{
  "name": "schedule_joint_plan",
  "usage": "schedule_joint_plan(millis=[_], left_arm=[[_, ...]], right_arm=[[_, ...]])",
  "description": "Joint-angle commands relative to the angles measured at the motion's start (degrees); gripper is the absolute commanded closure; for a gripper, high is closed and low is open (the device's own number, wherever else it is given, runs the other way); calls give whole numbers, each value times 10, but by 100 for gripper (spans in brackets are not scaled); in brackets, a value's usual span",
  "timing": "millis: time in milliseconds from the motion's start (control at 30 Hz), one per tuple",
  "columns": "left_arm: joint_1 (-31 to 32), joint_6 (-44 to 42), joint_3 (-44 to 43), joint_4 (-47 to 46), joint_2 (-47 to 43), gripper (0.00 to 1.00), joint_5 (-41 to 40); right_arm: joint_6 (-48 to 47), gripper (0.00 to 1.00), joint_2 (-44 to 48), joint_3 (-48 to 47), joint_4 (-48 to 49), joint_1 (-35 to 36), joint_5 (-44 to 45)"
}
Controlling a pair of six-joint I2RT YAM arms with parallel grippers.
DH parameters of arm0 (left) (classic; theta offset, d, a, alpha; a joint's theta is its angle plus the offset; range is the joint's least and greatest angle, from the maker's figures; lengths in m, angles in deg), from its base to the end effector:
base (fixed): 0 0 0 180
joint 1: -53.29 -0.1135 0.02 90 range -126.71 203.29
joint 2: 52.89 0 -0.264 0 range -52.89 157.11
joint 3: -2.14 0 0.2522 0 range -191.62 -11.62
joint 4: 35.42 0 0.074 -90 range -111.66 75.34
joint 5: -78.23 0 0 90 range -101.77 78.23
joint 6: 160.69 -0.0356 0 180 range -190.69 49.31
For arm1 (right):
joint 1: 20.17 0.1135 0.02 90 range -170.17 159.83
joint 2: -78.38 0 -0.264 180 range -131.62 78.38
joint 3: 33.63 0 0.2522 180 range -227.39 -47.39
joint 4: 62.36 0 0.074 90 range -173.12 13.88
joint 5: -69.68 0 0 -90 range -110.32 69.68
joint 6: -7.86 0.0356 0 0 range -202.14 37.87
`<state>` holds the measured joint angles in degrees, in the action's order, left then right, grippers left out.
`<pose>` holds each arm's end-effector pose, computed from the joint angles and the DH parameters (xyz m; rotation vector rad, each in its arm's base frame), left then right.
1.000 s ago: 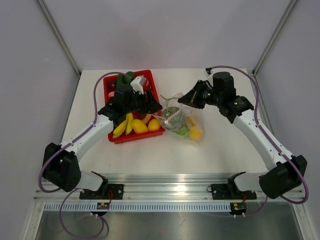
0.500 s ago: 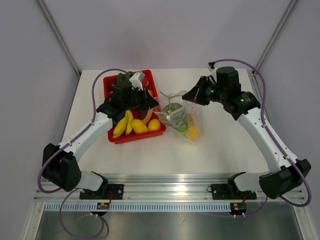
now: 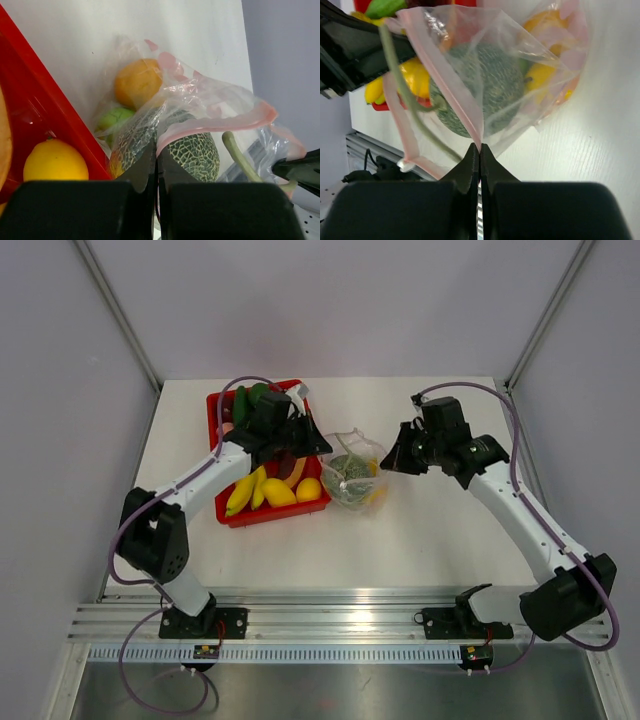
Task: Place the food in the zip-top bag and seal the zipper
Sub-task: Adjust the zipper food storage bag at the center of the board.
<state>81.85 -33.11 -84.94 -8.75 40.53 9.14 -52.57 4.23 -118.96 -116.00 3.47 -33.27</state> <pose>0.3245 -0.1911 0.2907 0.0485 2.2981 -1.0312 0.2492 0.1178 0.3430 0.0043 2.4026 0.7168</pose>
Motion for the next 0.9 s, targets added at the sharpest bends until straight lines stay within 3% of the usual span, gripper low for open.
schedule_joint_plan(millis=[0, 100, 200, 400, 667, 767, 867], left_arm=[[15, -1, -82, 13, -41, 100, 15], [16, 2, -108, 8, -81, 100, 14], [19, 3, -107, 3, -101, 100, 4], [19, 14, -93, 7, -70, 100, 19], [38, -9, -156, 52, -62, 100, 37], [58, -20, -164, 54, -77, 100, 21], [74, -16, -149, 54, -62, 100, -3]], right_arm=[[-29, 100, 23, -112, 8, 3, 15], [-35, 100, 46, -146, 16, 3, -1], [-34, 99, 79, -112, 48, 3, -2], [-8, 100, 67, -54, 27, 3, 38], [-13, 100, 60, -152, -4, 3, 36], [-11, 100, 86, -142, 30, 3, 17], [-14, 100, 95, -99, 23, 3, 56]])
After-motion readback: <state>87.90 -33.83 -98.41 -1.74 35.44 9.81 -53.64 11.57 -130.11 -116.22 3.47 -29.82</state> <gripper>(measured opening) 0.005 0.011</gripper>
